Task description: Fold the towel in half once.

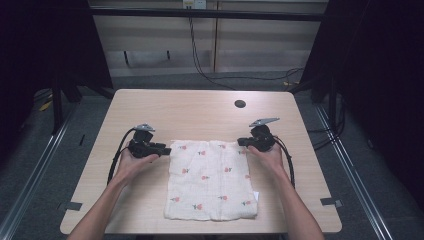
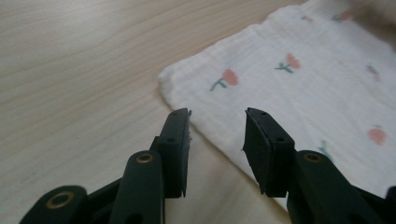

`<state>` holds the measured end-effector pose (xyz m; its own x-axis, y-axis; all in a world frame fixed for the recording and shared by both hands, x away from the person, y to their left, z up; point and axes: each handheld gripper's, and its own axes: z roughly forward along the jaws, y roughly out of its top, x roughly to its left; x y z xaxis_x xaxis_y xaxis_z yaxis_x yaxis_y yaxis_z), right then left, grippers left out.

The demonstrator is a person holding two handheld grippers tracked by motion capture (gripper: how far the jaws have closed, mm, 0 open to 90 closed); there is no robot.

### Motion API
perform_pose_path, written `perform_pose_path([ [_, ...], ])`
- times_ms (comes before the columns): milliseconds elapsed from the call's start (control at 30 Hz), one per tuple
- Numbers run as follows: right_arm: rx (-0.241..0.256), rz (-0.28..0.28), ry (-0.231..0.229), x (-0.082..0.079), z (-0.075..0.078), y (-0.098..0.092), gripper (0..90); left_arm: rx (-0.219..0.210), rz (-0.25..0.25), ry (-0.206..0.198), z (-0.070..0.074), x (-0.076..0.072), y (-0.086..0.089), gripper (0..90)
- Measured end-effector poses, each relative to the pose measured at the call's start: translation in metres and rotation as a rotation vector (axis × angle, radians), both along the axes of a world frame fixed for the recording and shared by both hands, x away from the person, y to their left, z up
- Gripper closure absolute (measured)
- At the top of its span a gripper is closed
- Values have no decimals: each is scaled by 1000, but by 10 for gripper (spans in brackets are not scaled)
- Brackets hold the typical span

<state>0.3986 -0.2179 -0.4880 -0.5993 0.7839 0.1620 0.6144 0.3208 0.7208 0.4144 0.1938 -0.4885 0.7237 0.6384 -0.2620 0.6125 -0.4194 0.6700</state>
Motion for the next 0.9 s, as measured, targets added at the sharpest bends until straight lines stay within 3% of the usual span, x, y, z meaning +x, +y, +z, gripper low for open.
perform_pose_path([
  [167, -13, 14, -6, -2, 4, -1, 866, 18, 47, -19, -9, 6, 0, 539],
  [233, -1, 18, -7, -3, 4, -4, 867, 3, 46, 1, -12, 7, 1, 528],
  [467, 25, 18, -17, -6, 6, -8, 867, 2, 50, -33, -14, 11, -6, 528],
  [600, 4, 28, -11, -7, 4, -5, 866, 19, 54, -45, -14, 16, -15, 494],
  [667, -17, 26, 2, -7, 4, -4, 866, 48, 49, -53, -12, 19, -18, 498],
  [767, -11, 27, 0, -6, 5, -5, 867, 43, 51, -47, -13, 24, -22, 522],
  [833, -2, 22, -2, -5, 6, -6, 867, 31, 30, -42, -13, 24, -25, 566],
  [900, 0, 16, 1, -5, 6, -7, 868, 53, -5, -53, -12, 22, -29, 620],
])
